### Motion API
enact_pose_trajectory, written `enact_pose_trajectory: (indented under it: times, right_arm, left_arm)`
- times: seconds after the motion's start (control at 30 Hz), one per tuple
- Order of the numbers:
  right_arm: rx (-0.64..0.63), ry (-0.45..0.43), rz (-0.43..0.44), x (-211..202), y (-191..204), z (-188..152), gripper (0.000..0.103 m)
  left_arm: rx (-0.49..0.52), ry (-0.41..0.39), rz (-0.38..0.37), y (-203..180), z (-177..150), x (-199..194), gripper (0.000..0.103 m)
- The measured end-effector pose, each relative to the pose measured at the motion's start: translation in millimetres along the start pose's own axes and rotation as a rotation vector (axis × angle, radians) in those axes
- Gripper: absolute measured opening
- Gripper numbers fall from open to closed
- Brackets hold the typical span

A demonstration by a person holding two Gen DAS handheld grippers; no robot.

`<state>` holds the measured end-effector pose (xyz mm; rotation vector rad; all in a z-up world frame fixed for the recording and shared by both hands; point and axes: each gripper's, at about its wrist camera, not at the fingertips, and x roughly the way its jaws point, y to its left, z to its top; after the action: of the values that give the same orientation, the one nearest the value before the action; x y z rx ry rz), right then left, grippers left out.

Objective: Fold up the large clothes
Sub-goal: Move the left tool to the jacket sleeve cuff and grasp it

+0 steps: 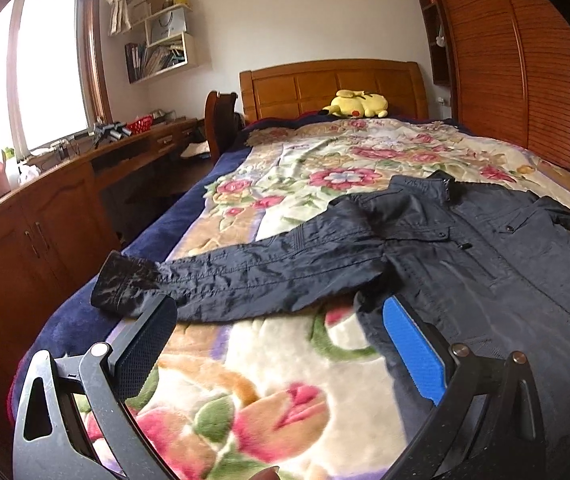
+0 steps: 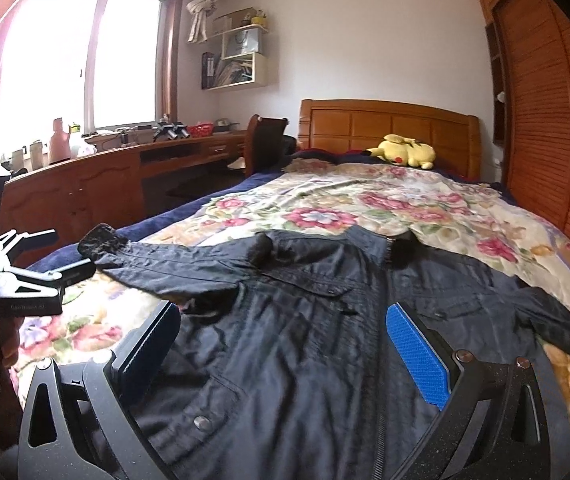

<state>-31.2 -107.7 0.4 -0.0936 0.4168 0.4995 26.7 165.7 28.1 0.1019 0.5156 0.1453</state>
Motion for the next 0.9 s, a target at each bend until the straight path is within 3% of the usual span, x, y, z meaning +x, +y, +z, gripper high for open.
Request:
enact_pose_trajectory:
  times: [0.1, 0.3, 0.73, 0.9]
  right_arm:
    - [-0.004, 0.006, 0.023, 15, 5, 4, 0.103]
    - [-0.006, 0.018, 0.065, 40, 9, 11, 0.103]
    - [0.024, 0.087, 0.131, 77, -7, -7, 0.103]
    - [-0.024, 0.109, 0.122, 84, -5, -13, 0.103]
  left_arm:
    - [-0.020, 0.032, -0.041, 18, -3, 6, 0.103]
    - [-0.059, 0.062, -0.038, 55, -10, 17, 0.103]
    - [-0.067, 0.163, 0.060, 133, -22, 66, 0.103]
    - [-0.086, 0.180, 0.111, 160, -15, 86, 0.096]
